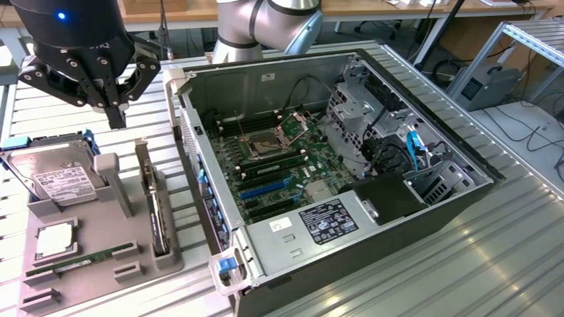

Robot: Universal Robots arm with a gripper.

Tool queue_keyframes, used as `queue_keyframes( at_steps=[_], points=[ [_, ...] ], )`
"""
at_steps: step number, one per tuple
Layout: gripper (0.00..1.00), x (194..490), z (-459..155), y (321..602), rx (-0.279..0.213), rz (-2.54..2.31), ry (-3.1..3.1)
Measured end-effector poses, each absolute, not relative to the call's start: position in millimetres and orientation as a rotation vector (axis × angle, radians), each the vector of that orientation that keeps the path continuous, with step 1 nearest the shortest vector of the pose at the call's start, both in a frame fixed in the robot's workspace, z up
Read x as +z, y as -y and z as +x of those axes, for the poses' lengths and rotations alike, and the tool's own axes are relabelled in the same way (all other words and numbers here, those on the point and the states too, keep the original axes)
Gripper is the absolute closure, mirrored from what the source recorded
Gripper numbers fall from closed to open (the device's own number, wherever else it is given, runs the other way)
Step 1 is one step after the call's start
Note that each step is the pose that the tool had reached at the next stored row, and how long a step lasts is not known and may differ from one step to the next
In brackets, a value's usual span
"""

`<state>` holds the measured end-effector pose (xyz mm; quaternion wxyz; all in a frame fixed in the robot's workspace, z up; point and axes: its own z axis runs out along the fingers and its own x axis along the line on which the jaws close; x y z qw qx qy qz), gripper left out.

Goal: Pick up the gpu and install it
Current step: 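Reach for the gpu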

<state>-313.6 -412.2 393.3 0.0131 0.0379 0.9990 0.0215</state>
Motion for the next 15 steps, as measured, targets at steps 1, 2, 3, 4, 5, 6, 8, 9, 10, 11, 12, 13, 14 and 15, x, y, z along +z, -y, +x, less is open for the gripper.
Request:
queue_keyframes(
  at_steps=[1, 2, 3, 4, 5, 6, 8, 9, 10, 11, 12, 13, 14, 15],
  points=[
    [0.89, 393.3, -313.6, 412.4, 0.067, 0.118, -3.113],
    [0.89, 393.3, -313.6, 412.6, 0.067, 0.118, -3.112],
    [0.89, 393.3, -313.6, 412.8, 0.067, 0.118, -3.113],
    [0.89, 393.3, -313.6, 413.0, 0.067, 0.118, -3.112],
    [0.89, 393.3, -313.6, 413.4, 0.067, 0.118, -3.113],
    [0.89, 393.3, -313.6, 413.6, 0.067, 0.118, -3.113],
    [0.89, 393.3, -313.6, 414.0, 0.067, 0.118, -3.113],
    [0.89, 393.3, -313.6, 414.2, 0.067, 0.118, -3.112],
    [0.89, 393.3, -313.6, 414.4, 0.067, 0.118, -3.112],
    [0.89, 393.3, -313.6, 414.6, 0.067, 0.118, -3.113],
    [0.89, 393.3, -313.6, 414.8, 0.067, 0.118, -3.113],
    [0.89, 393.3, -313.6, 415.0, 0.067, 0.118, -3.112],
    [0.89, 393.3, -313.6, 415.3, 0.067, 0.118, -3.112],
    [0.89, 393.3, -313.6, 415.5, 0.067, 0.118, -3.112]
  ],
)
